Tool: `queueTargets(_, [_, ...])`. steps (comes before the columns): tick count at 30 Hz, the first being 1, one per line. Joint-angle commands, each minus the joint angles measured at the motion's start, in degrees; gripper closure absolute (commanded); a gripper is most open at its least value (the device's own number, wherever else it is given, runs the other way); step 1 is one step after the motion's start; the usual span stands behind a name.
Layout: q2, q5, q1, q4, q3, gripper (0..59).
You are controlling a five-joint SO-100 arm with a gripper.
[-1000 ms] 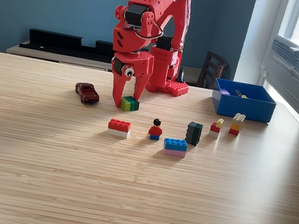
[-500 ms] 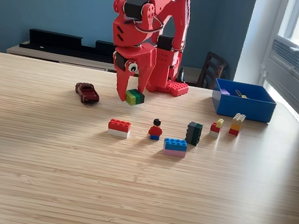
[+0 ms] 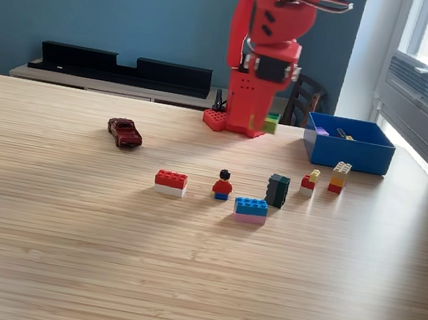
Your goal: Grasp a lego block and put it in the bin.
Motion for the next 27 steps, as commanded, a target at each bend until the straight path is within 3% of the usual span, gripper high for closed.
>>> queueTargets(1, [1.5, -3.9, -18.3, 1.7, -7.6, 58.5])
queueTargets(7, [1.5, -6.3, -35.5, 4.7, -13.4, 58.5])
queueTargets(14, [0.8, -5.4, -50.8, 4.8, -12.7, 58.5])
queueTargets(20, [0.6, -7.8, -53.9, 4.7, -10.6, 58.1])
queueTargets(23, [0.6, -9.8, -53.5, 4.7, -9.3, 40.7])
queueTargets(27, [0.6, -10.8, -53.3, 4.7, -8.5, 33.3])
